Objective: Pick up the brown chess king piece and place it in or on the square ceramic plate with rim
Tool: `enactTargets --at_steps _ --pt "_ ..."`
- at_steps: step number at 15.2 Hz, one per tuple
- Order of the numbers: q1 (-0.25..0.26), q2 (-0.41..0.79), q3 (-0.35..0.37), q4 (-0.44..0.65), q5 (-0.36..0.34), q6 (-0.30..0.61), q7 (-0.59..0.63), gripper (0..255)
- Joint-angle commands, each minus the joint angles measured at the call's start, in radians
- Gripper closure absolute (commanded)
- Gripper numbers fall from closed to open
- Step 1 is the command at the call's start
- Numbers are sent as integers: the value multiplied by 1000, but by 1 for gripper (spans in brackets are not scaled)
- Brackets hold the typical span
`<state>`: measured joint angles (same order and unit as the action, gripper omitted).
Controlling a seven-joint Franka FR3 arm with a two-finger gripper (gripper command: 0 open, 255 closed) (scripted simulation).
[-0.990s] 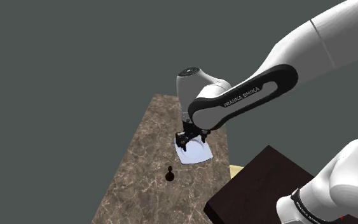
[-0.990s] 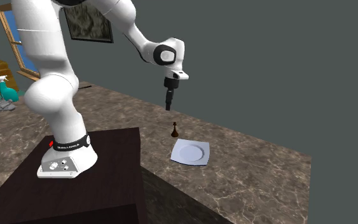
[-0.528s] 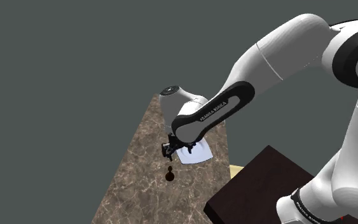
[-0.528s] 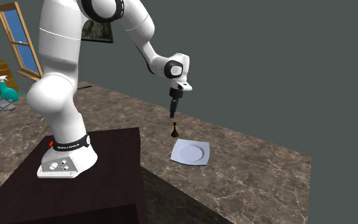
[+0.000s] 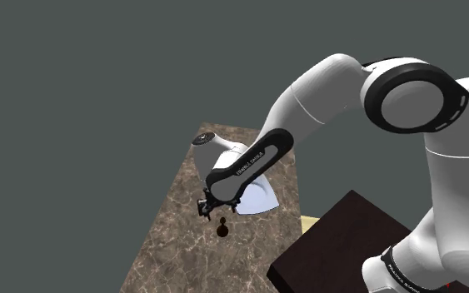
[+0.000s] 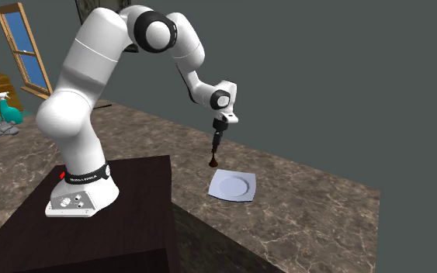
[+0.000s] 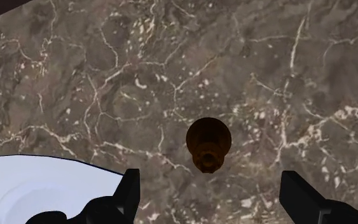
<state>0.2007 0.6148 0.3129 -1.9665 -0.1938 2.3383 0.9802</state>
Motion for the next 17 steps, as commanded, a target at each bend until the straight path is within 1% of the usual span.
enactTargets --at_steps 1,6,13,14,17 --pt "5 22 -7 2 -7 19 5 0" --pt "15 64 -20 -3 -23 66 16 0" --pt "15 64 -20 -3 -23 65 16 0" --pt "15 64 -20 -3 -23 65 16 255" --pt "15 64 -20 -3 -23 65 16 255"
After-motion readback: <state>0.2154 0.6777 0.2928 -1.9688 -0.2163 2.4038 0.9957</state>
